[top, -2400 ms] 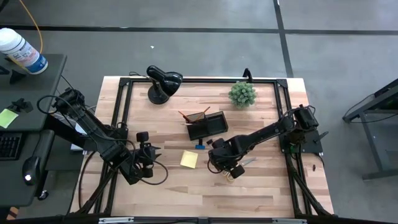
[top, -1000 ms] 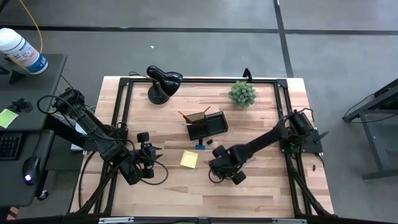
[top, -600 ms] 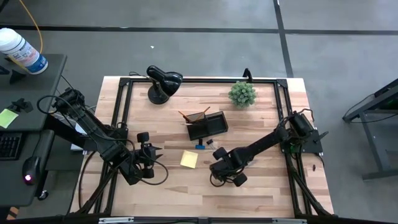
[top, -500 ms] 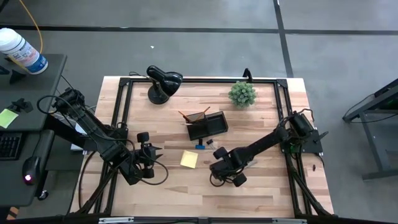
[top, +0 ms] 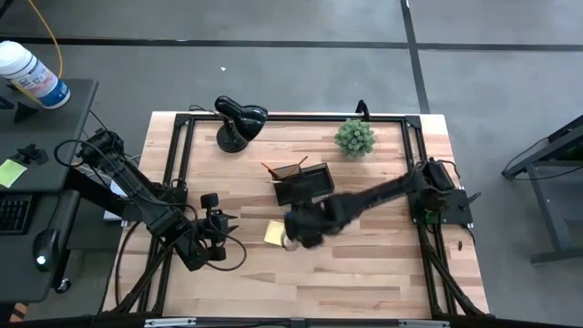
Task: Pick and place office supplies into organizer
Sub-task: Put the yellow scissor into the black desk organizer
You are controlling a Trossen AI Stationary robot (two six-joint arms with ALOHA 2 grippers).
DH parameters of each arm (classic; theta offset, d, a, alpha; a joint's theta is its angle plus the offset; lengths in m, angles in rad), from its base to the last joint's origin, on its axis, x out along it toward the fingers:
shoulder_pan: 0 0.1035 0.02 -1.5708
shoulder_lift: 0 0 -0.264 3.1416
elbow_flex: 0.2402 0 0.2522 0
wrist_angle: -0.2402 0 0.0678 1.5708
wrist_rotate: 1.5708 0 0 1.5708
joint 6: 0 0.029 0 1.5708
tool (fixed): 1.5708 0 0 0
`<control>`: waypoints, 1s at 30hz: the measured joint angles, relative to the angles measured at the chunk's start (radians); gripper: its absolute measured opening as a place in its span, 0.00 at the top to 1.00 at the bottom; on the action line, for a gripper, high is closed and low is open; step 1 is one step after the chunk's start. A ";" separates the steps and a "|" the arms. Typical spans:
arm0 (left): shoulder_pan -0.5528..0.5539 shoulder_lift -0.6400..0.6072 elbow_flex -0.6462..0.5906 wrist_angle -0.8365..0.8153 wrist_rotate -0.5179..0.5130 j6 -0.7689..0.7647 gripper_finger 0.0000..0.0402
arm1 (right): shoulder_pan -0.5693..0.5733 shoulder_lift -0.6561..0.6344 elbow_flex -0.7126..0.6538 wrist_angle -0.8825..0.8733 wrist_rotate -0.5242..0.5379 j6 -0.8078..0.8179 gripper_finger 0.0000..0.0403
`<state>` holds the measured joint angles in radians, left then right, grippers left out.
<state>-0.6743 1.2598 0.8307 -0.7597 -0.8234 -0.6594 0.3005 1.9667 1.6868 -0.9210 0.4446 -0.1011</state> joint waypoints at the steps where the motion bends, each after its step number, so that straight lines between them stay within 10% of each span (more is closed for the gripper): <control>1: 0.000 0.000 0.000 0.000 0.000 0.000 0.75 | -0.019 -0.001 0.042 0.003 0.038 0.000 0.96; 12: 0.000 0.000 0.000 0.000 0.000 0.000 0.75 | -0.296 -0.003 0.279 0.142 0.297 0.212 0.96; 30: 0.000 0.000 0.000 -0.007 -0.026 0.008 0.75 | -0.310 -0.001 -0.053 0.772 0.428 0.236 0.96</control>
<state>-0.6743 1.2602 0.8307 -0.7666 -0.8490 -0.6510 -0.0099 1.9656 1.6335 -0.1487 0.8728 0.1345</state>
